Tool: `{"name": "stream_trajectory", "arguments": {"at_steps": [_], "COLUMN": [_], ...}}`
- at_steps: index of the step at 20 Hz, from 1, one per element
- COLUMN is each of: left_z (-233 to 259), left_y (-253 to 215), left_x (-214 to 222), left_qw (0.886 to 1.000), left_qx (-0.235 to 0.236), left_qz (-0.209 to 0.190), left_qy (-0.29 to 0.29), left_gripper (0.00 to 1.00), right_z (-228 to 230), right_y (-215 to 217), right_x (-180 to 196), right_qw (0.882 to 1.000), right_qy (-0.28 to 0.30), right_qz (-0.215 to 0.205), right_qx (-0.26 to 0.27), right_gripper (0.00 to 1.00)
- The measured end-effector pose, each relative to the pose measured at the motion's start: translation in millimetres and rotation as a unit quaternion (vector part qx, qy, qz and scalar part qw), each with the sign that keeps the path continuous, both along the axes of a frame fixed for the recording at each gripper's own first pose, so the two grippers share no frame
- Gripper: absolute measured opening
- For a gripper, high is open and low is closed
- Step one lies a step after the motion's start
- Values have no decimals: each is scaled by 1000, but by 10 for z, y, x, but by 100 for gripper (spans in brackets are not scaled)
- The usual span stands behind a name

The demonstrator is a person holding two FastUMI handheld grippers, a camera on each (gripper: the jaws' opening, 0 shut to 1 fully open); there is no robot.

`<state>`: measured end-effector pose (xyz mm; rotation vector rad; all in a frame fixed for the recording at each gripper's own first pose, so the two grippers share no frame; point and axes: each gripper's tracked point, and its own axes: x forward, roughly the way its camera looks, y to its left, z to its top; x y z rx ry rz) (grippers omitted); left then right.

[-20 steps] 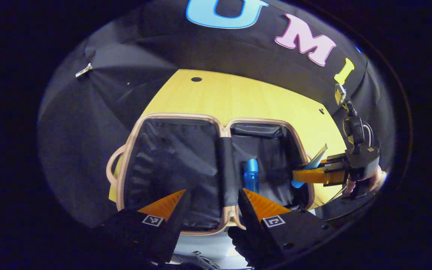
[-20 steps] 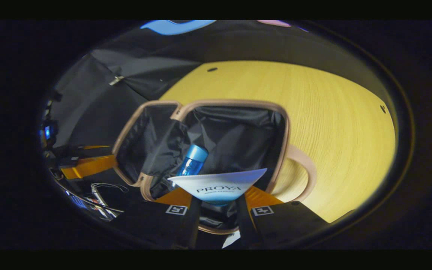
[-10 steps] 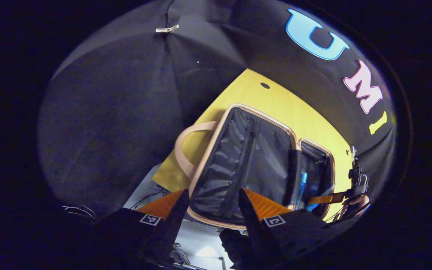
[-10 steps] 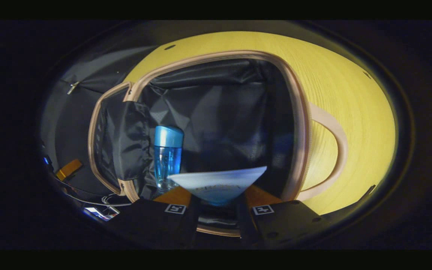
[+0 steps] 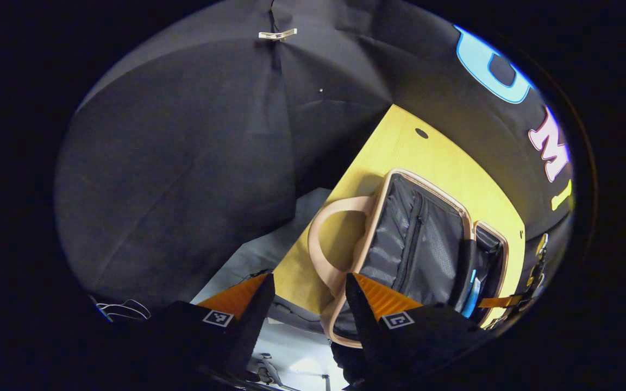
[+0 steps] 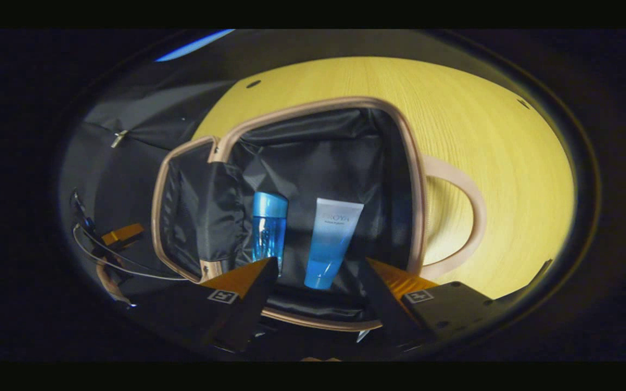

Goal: First open the suitcase, pack the skin care products into it, and then close the suitcase.

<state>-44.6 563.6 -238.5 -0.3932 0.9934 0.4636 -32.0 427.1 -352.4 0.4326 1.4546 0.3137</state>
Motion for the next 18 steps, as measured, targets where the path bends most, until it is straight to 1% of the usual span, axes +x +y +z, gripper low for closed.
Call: {"name": "stream_trajectory", "arguments": {"at_steps": [1, 2, 3, 4, 6, 7, 8, 11, 13, 15, 16, 17, 18], "left_z": [-25, -42, -78, -102, -195, -257, -325, -530, -695, -931, -1141, -1102, -1049], "left_y": [48, 87, 106, 140, 210, 248, 279, 307, 253, 301, 351, 431, 446], "left_x": [58, 122, 202, 263, 367, 448, 533, 654, 715, 672, 737, 857, 879], "left_qw": [1000, 1000, 1000, 1000, 1000, 999, 999, 998, 997, 995, 996, 996, 995], "left_qx": [-6, -13, -21, -22, -18, -18, -18, -24, -37, -33, -31, -17, -9], "left_qz": [2, 4, 5, 6, 5, 3, -2, -8, -10, -4, -6, -15, -31], "left_qy": [0, 1, 3, 7, 23, 30, 36, 56, 66, 95, 89, 88, 94], "left_gripper": [84, 84, 84, 84, 83, 83, 84, 83, 82, 79, 66, 54, 41], "right_z": [84, 177, 296, 393, 561, 612, 630, 555, 566, 532, 502, 488, 494], "right_y": [-19, -39, -66, -87, -170, -214, -247, -353, -362, -397, -428, -446, -457], "right_x": [45, 92, 151, 200, 269, 295, 309, 258, 223, 189, 175, 178, 193], "right_qw": [1000, 999, 997, 996, 992, 991, 990, 992, 992, 992, 992, 993, 993], "right_qy": [-22, -45, -70, -89, -121, -131, -139, -129, -122, -123, -121, -119, -120], "right_qz": [2, 6, 11, 17, 24, 22, 19, 10, 1, 8, 11, 9, 4], "right_qx": [4, 8, 11, 12, 8, 5, 0, -13, -6, -10, -16, -19, -18], "right_gripper": [97, 89, 89, 98, 98, 100, 98, 98, 98, 98, 100, 98, 98]}}
